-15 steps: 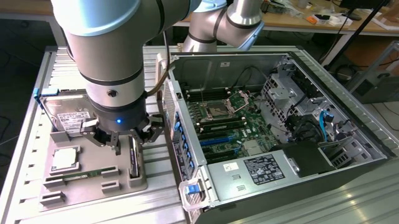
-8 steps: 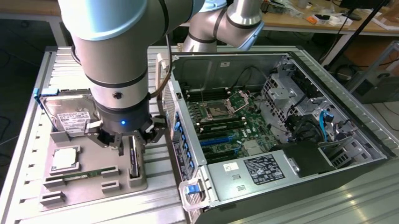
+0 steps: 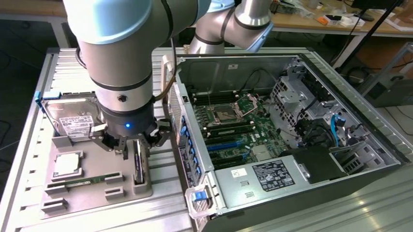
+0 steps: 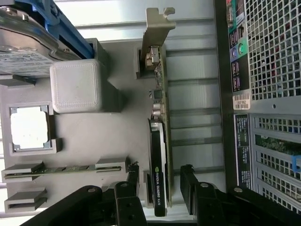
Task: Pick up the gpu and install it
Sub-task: 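Pick up the gpu and move the gpu toward the slot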
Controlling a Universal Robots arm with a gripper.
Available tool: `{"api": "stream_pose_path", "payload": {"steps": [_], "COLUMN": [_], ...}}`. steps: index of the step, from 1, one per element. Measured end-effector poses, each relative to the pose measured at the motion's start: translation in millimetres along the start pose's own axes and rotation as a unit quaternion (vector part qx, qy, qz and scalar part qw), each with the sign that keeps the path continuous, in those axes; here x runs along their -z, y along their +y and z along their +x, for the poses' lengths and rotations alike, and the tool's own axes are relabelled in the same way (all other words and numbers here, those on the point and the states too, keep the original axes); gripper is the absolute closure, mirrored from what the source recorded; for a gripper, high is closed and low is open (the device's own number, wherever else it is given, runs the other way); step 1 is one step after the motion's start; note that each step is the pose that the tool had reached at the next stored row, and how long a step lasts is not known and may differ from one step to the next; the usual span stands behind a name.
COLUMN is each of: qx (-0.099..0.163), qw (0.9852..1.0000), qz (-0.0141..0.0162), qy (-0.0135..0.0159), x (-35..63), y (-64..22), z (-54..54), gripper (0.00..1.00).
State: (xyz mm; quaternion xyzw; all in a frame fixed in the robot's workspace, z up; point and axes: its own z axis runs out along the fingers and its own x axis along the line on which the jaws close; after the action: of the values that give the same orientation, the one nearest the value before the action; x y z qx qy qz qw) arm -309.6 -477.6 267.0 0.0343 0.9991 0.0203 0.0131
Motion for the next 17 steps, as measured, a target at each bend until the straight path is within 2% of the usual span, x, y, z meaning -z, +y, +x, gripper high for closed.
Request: {"api": "stream_pose_path", "payload": {"steps": [4,17], "qx": [0.0,0.0], "qw": [1.0,1.0], "qz": [0.0007,0.0008], "qy": [0.0,-0.0001], "x": [-2.6,-5.5], "y": [2.3,2.3], "z": [0.1,0.3], "gripper": [0.52,0.52]}}
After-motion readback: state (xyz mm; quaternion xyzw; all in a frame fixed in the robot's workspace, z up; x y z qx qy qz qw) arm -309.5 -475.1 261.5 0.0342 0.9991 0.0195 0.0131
